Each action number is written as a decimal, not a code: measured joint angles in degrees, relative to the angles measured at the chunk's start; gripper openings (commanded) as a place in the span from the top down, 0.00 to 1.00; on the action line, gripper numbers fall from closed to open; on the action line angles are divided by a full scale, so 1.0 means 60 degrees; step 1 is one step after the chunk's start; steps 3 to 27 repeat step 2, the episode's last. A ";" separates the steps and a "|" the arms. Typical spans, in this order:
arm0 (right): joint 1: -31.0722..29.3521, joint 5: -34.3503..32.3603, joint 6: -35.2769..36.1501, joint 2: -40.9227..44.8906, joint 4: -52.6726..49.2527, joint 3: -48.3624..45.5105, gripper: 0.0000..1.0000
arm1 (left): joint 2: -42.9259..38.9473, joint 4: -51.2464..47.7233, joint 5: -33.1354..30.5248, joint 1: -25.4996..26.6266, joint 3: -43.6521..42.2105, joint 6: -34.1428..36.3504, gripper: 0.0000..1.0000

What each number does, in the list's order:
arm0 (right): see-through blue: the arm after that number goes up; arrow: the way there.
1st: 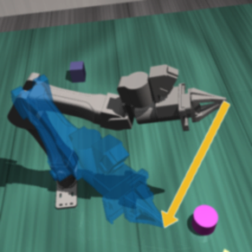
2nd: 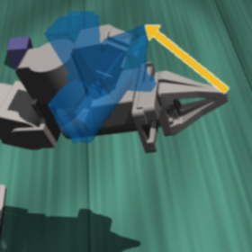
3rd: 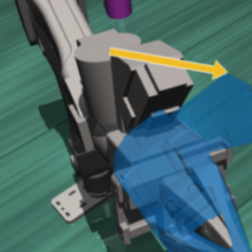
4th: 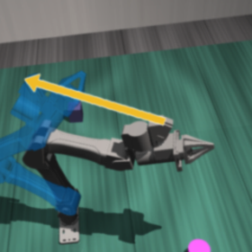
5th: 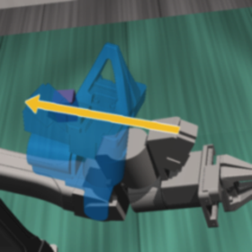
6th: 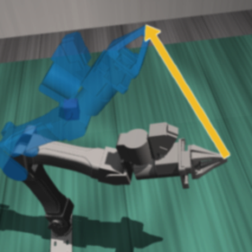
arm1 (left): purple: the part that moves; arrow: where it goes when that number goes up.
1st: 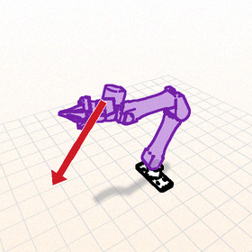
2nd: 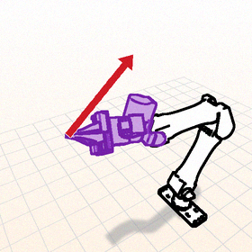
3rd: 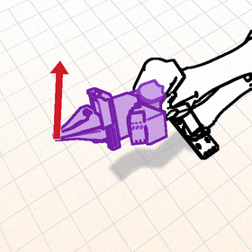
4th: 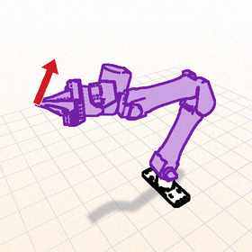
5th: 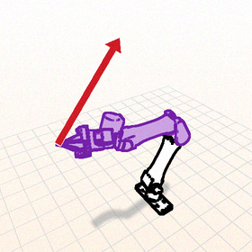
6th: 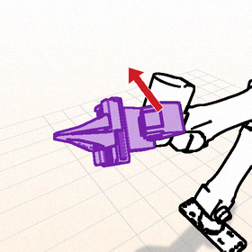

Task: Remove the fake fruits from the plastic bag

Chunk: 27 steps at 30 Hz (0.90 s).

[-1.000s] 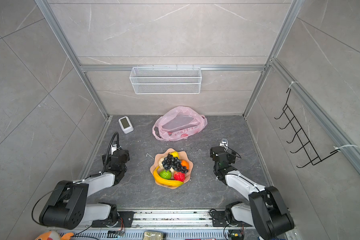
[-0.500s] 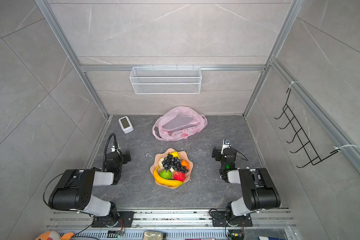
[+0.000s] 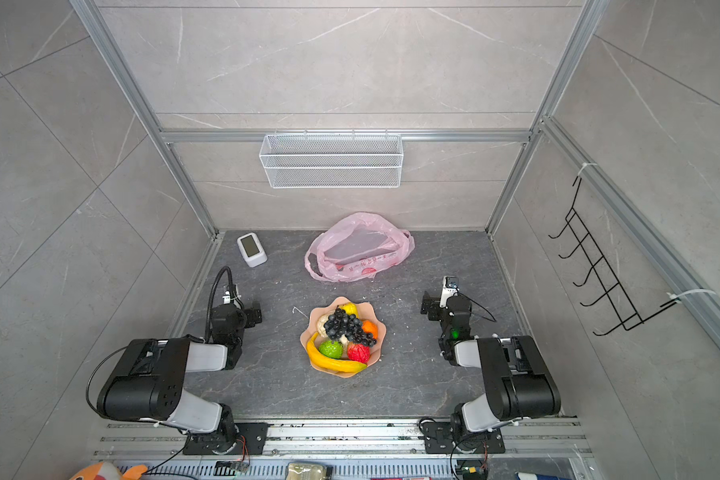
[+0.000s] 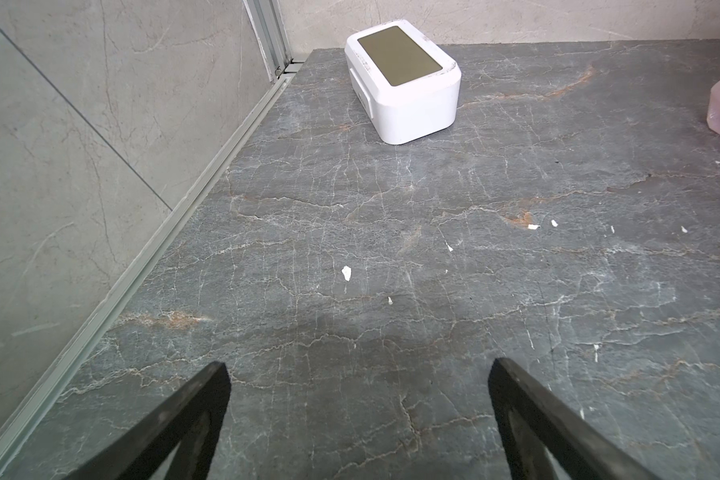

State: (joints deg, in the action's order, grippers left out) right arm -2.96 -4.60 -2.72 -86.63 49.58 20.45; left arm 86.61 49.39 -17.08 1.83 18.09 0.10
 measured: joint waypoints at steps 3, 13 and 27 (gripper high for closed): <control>0.0000 0.0025 0.0000 0.0000 0.0000 0.0000 0.00 | 0.0000 0.0000 0.0044 0.0000 0.0000 0.0000 0.00; 0.0000 0.0025 0.0000 0.0000 0.0000 0.0000 0.00 | 0.0000 0.0000 0.0044 0.0000 0.0000 0.0000 0.00; 0.0000 0.0025 0.0000 0.0000 0.0000 0.0000 0.00 | 0.0000 0.0000 0.0044 0.0000 0.0000 0.0000 0.00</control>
